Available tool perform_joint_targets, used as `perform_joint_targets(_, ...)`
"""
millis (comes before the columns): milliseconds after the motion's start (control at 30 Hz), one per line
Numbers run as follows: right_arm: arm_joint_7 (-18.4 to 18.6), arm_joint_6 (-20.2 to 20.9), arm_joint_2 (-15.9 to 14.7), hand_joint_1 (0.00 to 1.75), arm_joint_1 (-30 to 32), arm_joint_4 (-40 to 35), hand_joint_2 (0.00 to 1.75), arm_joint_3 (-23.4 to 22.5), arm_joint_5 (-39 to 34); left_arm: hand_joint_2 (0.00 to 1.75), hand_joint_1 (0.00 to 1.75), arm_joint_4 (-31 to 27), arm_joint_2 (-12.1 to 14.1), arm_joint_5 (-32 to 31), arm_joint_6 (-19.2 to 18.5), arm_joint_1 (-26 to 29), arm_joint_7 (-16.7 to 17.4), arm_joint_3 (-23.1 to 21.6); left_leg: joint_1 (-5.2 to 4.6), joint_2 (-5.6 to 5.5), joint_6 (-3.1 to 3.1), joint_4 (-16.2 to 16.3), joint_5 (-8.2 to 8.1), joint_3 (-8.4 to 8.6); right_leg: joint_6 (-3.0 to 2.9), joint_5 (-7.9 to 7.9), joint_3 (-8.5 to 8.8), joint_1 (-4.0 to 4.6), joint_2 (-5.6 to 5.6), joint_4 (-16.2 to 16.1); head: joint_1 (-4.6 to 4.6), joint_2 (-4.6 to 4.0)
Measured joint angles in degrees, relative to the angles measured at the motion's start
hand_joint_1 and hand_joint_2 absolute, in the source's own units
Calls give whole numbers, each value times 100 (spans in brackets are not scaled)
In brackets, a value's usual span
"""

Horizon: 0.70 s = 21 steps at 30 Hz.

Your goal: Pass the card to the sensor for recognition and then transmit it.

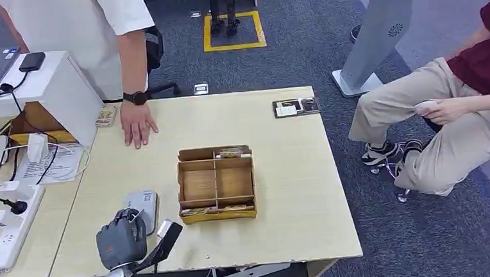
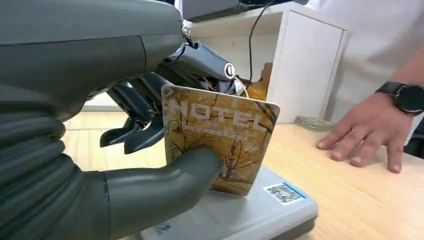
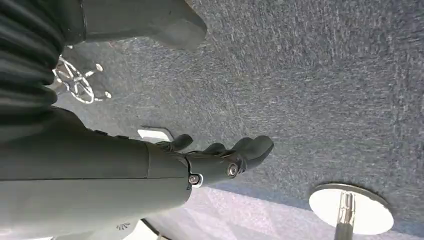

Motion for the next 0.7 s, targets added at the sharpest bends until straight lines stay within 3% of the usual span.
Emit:
perform_joint_targets(200, 4, 0, 0, 0, -2, 35, 175, 61, 0, 175, 175, 371, 116, 188, 37, -268, 269, -223, 1, 0, 0, -1, 0, 13, 0, 0, 14, 1, -1, 0, -2, 0)
perform_joint_targets(700, 4, 0, 0, 0, -1, 48, 175, 81, -33, 175, 175, 408, 221, 275, 44, -302, 328, -357, 1, 0, 0, -1, 0, 18, 0, 0, 19, 1, -1, 0, -2, 0)
